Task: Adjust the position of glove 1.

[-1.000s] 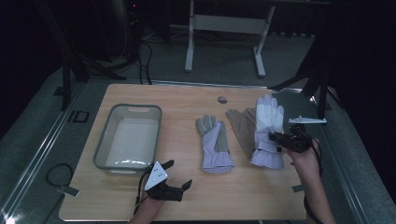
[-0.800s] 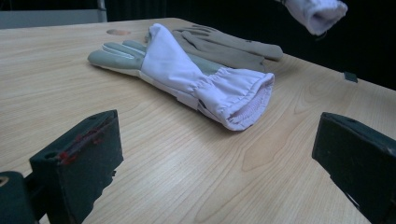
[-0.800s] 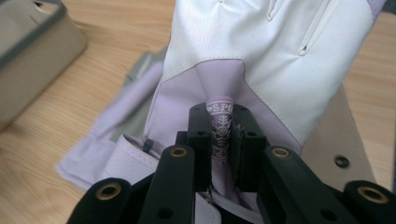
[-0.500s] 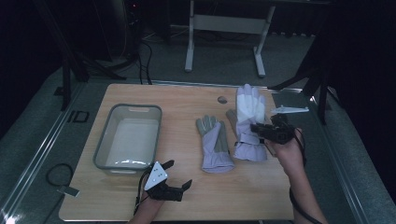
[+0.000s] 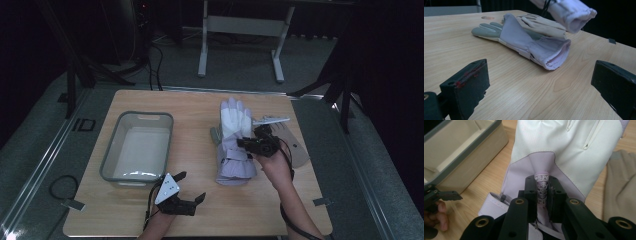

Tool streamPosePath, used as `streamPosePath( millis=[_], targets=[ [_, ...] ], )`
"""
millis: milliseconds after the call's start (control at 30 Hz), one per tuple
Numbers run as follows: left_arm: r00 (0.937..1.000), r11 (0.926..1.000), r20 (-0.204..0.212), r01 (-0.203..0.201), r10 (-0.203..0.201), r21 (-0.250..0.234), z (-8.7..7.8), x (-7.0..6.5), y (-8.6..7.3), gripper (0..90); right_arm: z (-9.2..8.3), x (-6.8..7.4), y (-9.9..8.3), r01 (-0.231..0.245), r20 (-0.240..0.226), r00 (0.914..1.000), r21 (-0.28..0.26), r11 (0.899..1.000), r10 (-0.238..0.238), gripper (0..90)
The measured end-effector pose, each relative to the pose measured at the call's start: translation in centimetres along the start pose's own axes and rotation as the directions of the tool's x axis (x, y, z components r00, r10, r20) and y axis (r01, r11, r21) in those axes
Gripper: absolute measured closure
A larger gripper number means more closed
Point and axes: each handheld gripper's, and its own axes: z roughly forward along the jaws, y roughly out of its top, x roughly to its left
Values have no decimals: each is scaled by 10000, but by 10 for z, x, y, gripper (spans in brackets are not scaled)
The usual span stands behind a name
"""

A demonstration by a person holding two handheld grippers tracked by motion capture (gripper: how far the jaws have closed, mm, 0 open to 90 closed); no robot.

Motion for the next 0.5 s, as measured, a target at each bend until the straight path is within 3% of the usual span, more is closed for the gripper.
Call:
streamPosePath(
  millis=[100,500],
  targets=[
    [10000,10000,12,1,-1,-1,0,0,0,15,11,2,-3,0,203,9998,274,9996,-6,801],
    [10000,10000,34,-18,18,22,0,0,0,15,49,-10,-15,-208,471,9988,1197,9926,152,795]
  ],
)
